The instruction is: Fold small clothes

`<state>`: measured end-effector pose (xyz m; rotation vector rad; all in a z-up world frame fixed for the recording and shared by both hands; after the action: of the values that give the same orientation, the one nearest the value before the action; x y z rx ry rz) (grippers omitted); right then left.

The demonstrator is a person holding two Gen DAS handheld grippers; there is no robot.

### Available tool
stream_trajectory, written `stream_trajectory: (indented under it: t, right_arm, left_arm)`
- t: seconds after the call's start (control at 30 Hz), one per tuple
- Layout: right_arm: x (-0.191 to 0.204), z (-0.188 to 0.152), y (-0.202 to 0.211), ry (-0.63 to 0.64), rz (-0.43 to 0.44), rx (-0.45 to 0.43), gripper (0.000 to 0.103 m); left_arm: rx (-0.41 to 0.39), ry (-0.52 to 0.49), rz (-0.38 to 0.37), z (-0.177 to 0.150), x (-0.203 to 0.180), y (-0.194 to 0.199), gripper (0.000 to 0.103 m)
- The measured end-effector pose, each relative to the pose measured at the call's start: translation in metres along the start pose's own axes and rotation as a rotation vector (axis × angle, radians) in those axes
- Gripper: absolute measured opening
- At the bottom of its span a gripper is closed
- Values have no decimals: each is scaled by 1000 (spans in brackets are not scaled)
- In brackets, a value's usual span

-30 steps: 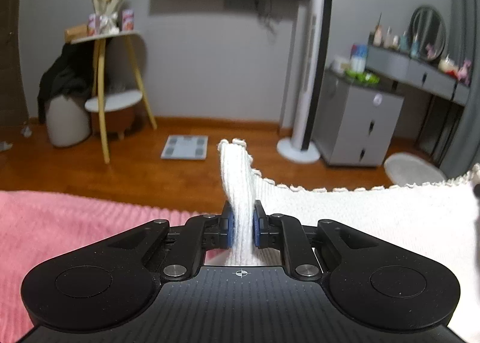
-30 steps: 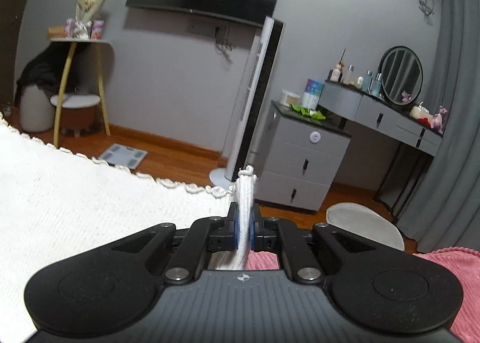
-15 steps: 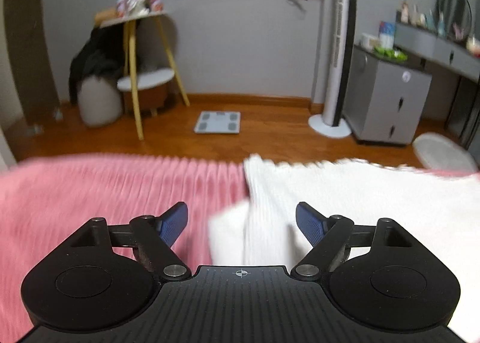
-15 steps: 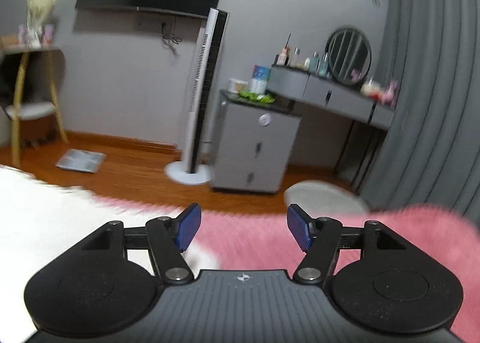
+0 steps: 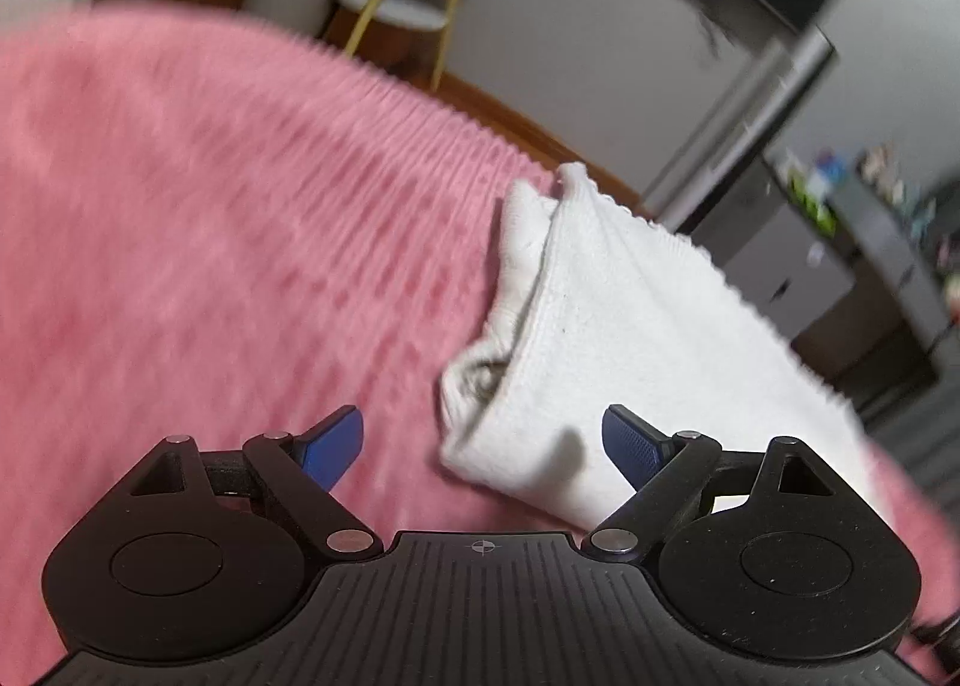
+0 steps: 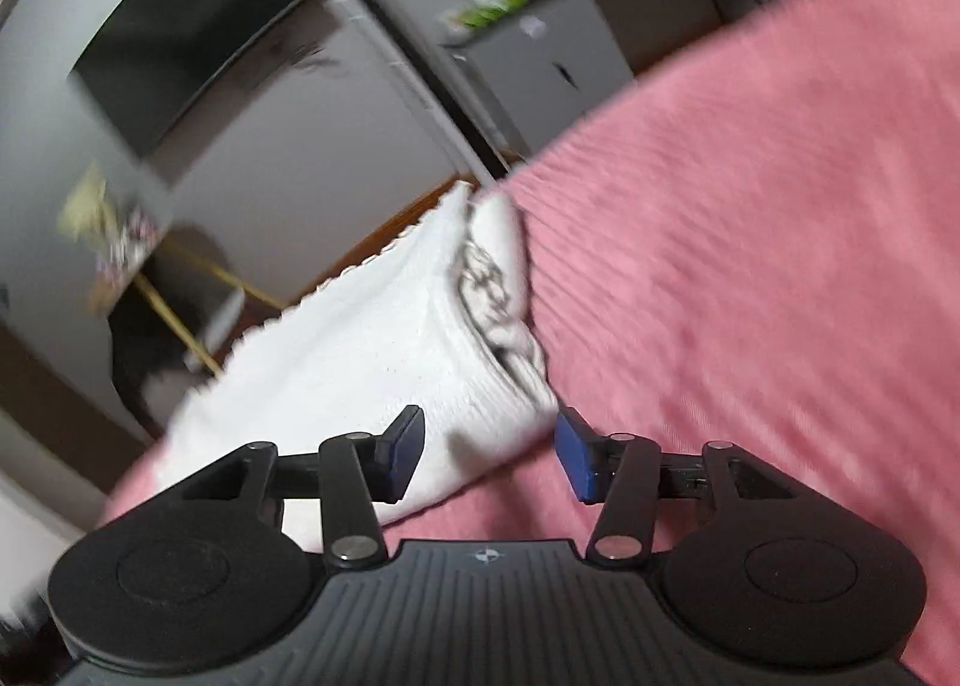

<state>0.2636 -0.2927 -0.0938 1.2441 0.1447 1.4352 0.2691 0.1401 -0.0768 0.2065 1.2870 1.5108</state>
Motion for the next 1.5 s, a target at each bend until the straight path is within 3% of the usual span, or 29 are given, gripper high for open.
stream_trajectory:
  t: [0.1,0.23,0.33,0.4,0.47,0.53,0.57,0.6,0.67,0.73,0.77,0.8,0.87,0.97,1.13,1.23,1.33,1.43,1.5]
  right_arm:
    - [-5,-8,-9,-156,96,64,49]
    - [-16,-2,-20,-312,170,34,49]
    - [-16,-2,-31,-345,201,29,45]
    - [-13,0,-34,-316,194,20,26]
    - [-12,3,-34,-275,184,-4,13]
    - [-9,6,-34,-237,158,-28,13]
    - [-8,6,-35,-221,156,-32,13]
    - [-7,8,-36,-210,152,-34,16]
    - [-8,9,-38,-218,160,-35,21]
    - [-10,12,-43,-256,186,-26,22]
    - [-12,12,-44,-268,198,-26,22]
    - [-12,13,-45,-267,201,-25,17]
    - [-9,15,-43,-228,172,-36,10]
    - [2,19,-30,-96,59,-99,8]
    - [23,24,-9,70,-44,-196,7]
    - [10,23,-7,17,-46,-172,7]
    - [3,18,-12,22,-54,-123,8]
    - [-5,11,-22,40,-127,-66,20]
    - [-9,16,-13,6,-108,-92,28]
  left_arm:
    - [6,61,-32,-7,7,-5,89]
    - [-31,97,-88,-5,11,-8,89]
    - [-68,128,-133,-6,15,-8,83]
    - [-63,125,-149,-3,13,-12,52]
    - [-30,133,-165,-4,10,-19,43]
    - [-46,107,-162,-4,6,-20,44]
    - [-46,95,-177,-3,3,-21,49]
    - [-43,88,-197,-2,0,-24,62]
    - [-36,81,-217,-2,-4,-30,64]
    - [-45,78,-221,-1,-5,-35,52]
    - [-43,77,-221,0,-5,-37,32]
    - [-31,85,-240,1,-4,-40,23]
    - [-42,98,-266,2,-2,-37,19]
    - [-97,42,-248,8,-11,-20,17]
    - [-153,12,-287,11,-23,13,16]
    - [-137,-21,-278,6,-23,19,16]
    - [-116,-31,-194,1,-14,3,16]
    - [-43,0,-135,-7,0,-18,20]
    - [-44,20,-118,-5,5,-14,33]
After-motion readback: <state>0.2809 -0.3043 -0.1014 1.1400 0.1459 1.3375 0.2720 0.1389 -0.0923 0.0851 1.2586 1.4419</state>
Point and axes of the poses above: each gripper's, at about its wrist camera, not at the fingertips, and y roughly against the way its jaws point, x to its left, z to its top, the point moved 10 cm from there along -y, roughly the way its jaws point, and after that the axes turned 12 degrees about x, right-handed, at the moved point
